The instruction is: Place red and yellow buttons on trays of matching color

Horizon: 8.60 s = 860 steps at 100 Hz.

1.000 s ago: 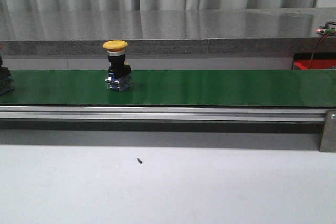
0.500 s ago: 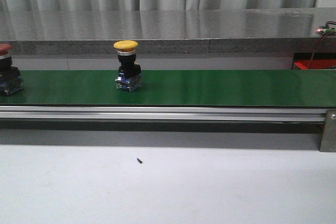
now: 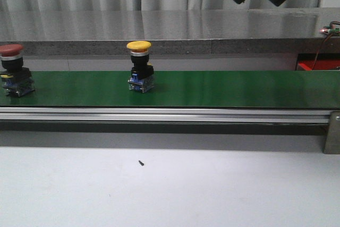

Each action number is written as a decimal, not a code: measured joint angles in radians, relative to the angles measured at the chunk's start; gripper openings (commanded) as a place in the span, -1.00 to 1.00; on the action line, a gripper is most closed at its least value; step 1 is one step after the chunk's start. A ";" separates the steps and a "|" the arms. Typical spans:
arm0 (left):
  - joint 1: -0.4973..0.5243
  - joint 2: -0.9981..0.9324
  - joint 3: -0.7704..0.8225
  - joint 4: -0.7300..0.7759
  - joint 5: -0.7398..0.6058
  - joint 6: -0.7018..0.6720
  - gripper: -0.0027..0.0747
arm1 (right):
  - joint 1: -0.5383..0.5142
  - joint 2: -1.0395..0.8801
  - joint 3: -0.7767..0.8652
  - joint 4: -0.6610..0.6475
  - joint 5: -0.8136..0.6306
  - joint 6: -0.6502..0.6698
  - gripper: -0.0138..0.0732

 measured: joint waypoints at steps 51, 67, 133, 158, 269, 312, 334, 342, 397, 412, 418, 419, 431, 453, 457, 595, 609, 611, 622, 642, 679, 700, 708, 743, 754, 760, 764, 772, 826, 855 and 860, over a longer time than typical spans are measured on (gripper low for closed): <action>0.000 0.000 0.000 0.000 0.000 0.002 -0.98 | 0.142 0.222 -0.212 0.004 -0.034 -0.145 0.69; 0.000 0.000 0.000 0.000 0.000 0.002 -0.98 | 0.176 0.263 -0.214 0.004 -0.075 -0.146 0.69; 0.000 0.000 0.000 0.000 0.000 0.002 -0.98 | 0.201 0.340 -0.215 0.004 -0.167 -0.148 0.45; 0.000 0.000 0.000 0.000 0.000 0.002 -0.98 | 0.197 0.349 -0.215 -0.041 -0.128 -0.123 -0.18; 0.000 0.000 0.000 0.000 0.000 0.002 -0.98 | 0.011 0.015 0.000 -0.060 -0.098 -0.046 -0.35; 0.000 0.000 0.000 0.000 0.000 0.002 -0.98 | -0.208 -0.165 0.269 -0.060 -0.164 -0.030 -0.35; 0.000 0.000 0.000 0.000 0.000 0.002 -0.98 | -0.315 -0.231 0.374 -0.060 -0.188 -0.014 -0.35; 0.000 0.000 0.000 0.000 0.000 0.002 -0.98 | -0.356 -0.249 0.405 -0.060 -0.197 -0.004 -0.35; 0.000 0.000 0.000 0.000 0.000 0.002 -0.98 | -0.678 -0.279 0.623 -0.060 -0.306 0.154 -0.35; 0.000 0.000 0.000 0.000 0.000 0.002 -0.98 | -0.747 -0.279 0.682 -0.060 -0.352 0.202 -0.35; 0.000 0.000 0.000 0.000 0.000 0.002 -0.98 | -0.770 -0.279 0.707 -0.060 -0.378 0.213 -0.35; 0.000 0.000 0.000 0.000 0.000 0.002 -0.98 | -0.772 -0.279 0.709 -0.060 -0.381 0.213 -0.35; 0.000 0.000 0.000 0.000 0.000 0.002 -0.98 | -0.794 -0.279 0.752 -0.060 -0.427 0.220 -0.35; 0.000 0.000 0.000 0.000 0.000 0.002 -0.98 | -0.800 -0.279 0.819 -0.060 -0.505 0.220 -0.35; 0.000 0.000 0.000 0.000 0.000 0.002 -0.98 | -0.800 -0.279 0.823 -0.062 -0.512 0.220 -0.35; 0.000 0.000 0.000 0.000 0.000 0.004 -0.98 | -0.615 -0.499 0.814 -0.070 -0.476 0.211 0.36; 0.000 0.000 0.000 0.000 0.000 0.004 -0.98 | -0.531 -0.499 0.775 -0.072 -0.431 0.189 0.51; 0.000 0.000 0.000 0.000 0.000 0.004 -0.98 | -0.519 -0.499 0.768 -0.072 -0.424 0.190 0.53; 0.000 0.000 0.000 0.000 0.000 0.004 -0.98 | -0.460 -0.499 0.728 -0.072 -0.380 0.186 0.72; 0.000 0.000 0.000 0.000 0.000 0.004 -0.98 | -0.372 -0.495 0.629 -0.073 -0.294 0.152 0.72; 0.000 0.000 0.000 0.000 0.000 0.004 -0.98 | -0.180 -0.336 0.366 -0.074 -0.108 0.088 0.72; 0.000 0.000 0.000 0.000 0.000 0.004 -0.98 | -0.082 -0.208 0.229 -0.074 -0.050 0.021 0.72; 0.000 0.000 0.000 0.000 0.000 0.004 -0.98 | -0.045 -0.163 0.186 -0.074 -0.043 -0.004 0.72; 0.000 0.000 0.000 0.000 0.000 0.004 -0.98 | 0.042 0.020 0.026 -0.074 0.008 -0.098 0.72; 0.000 0.000 0.000 0.000 0.000 0.004 -0.98 | 0.064 0.062 0.004 -0.074 0.009 -0.123 0.72; 0.000 0.000 0.000 0.000 0.000 0.004 -0.98 | 0.074 0.085 -0.008 -0.074 0.009 -0.129 0.72; 0.000 0.000 0.000 0.000 0.000 0.004 -0.98 | 0.082 0.097 -0.017 -0.072 0.009 -0.131 0.72; 0.000 0.000 0.000 0.000 0.000 0.004 -0.98 | 0.091 0.125 -0.033 -0.069 0.007 -0.136 0.72; 0.000 0.000 0.000 0.000 0.000 0.004 -0.98 | 0.096 0.236 -0.048 -0.019 -0.017 -0.138 0.72; 0.000 0.000 0.000 0.000 0.000 0.004 -0.98 | 0.096 0.245 -0.048 -0.019 -0.036 -0.138 0.72; 0.000 0.000 0.000 0.000 0.000 0.004 -0.98 | 0.096 0.245 -0.048 -0.019 -0.038 -0.138 0.71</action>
